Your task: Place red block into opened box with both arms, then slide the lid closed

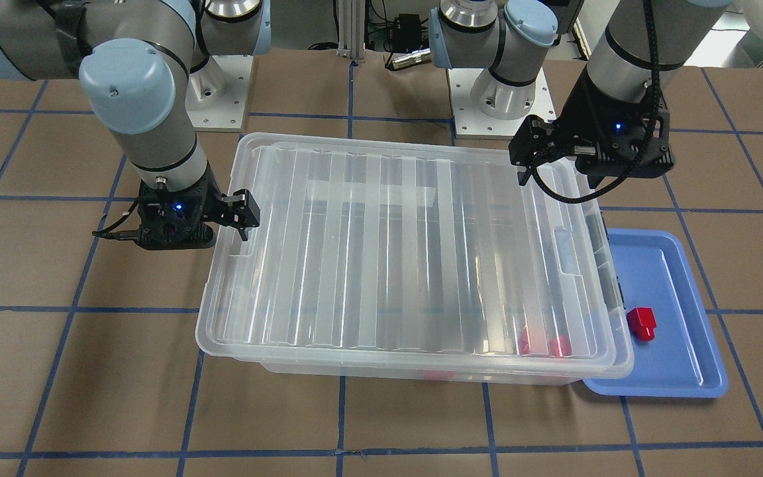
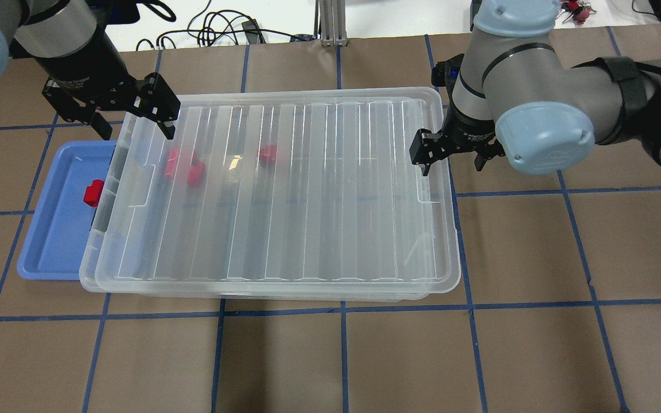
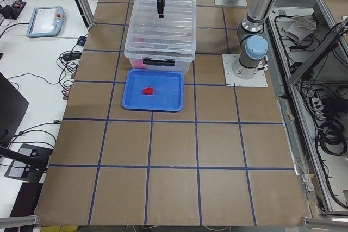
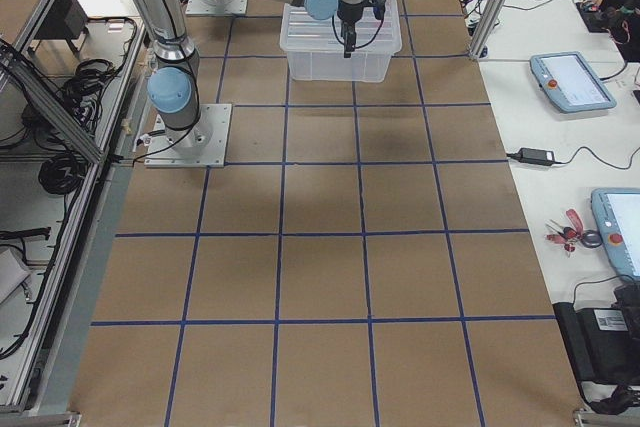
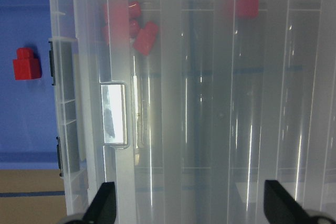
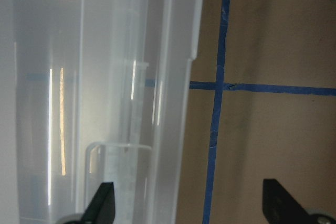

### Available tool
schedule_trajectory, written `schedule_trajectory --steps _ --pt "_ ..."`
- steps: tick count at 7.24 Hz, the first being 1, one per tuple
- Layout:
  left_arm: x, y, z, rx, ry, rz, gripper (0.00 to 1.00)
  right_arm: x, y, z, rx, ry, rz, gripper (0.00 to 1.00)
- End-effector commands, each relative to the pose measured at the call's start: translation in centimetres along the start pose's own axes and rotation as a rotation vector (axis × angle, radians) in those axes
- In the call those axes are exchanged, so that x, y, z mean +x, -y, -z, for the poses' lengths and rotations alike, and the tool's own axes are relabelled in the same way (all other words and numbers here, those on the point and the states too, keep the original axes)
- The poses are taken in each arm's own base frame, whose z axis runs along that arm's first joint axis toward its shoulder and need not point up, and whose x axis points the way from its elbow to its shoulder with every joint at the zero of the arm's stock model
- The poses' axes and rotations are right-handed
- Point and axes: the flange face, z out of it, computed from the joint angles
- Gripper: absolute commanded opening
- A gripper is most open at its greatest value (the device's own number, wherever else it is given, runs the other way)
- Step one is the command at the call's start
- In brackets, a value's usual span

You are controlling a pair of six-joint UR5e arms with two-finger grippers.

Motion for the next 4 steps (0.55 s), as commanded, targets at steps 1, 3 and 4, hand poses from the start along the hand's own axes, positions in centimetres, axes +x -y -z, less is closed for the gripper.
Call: schedule_trajectory --steps 1,3,4 --pt "0.0 0.2 -0.1 0.008 0.003 0.000 1.00 0.9 0.1 -0.5 -0.007 -0.030 -0.010 1.00" --pt "0.0 0.4 0.0 0.017 0.003 0.000 1.00 3.8 0.4 -0.6 -0.026 -0.085 -0.014 1.00" --pt "-0.1 0.3 0.0 0.017 0.006 0.000 1.00 4.7 0.6 -0.6 -0.030 -0.084 -0.023 1.00"
